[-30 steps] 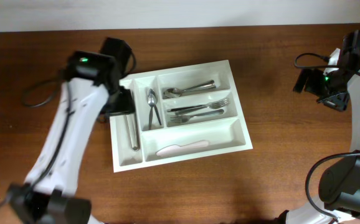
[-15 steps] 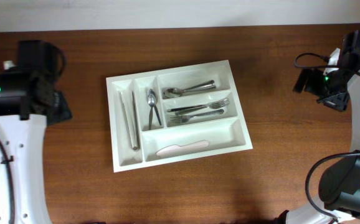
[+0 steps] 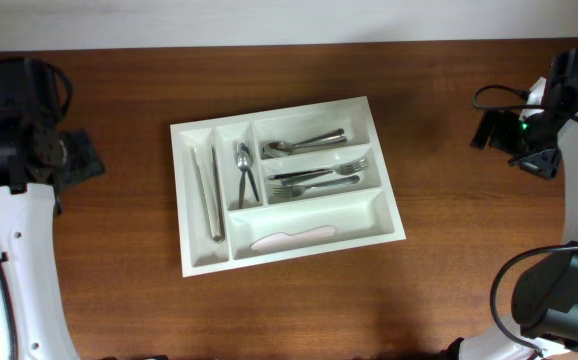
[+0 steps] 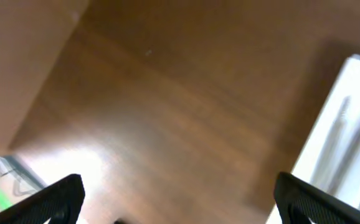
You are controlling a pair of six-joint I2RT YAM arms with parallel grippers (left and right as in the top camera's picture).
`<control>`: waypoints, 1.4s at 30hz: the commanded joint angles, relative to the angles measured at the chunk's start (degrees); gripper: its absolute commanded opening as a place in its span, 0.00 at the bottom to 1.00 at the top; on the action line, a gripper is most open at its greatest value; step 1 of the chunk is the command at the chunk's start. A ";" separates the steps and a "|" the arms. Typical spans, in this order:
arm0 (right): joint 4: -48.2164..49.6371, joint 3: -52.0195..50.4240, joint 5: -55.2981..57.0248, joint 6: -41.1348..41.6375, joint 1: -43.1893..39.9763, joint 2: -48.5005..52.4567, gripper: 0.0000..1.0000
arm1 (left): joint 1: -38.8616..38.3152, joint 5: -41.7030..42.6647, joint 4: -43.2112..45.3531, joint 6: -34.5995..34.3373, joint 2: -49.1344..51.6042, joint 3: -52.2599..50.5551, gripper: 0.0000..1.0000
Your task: Pack container
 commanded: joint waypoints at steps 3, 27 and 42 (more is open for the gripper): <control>0.04 -0.28 0.13 0.26 -0.31 -0.66 0.99 | 0.24 4.20 1.29 0.09 -1.16 0.44 0.99; 18.27 -0.33 12.98 -1.49 16.00 -24.33 0.99 | 0.24 4.20 1.29 0.09 -1.16 0.44 0.99; 35.89 -31.43 13.03 1.18 13.09 -58.60 0.99 | 0.24 4.20 1.29 0.09 -1.16 0.44 0.99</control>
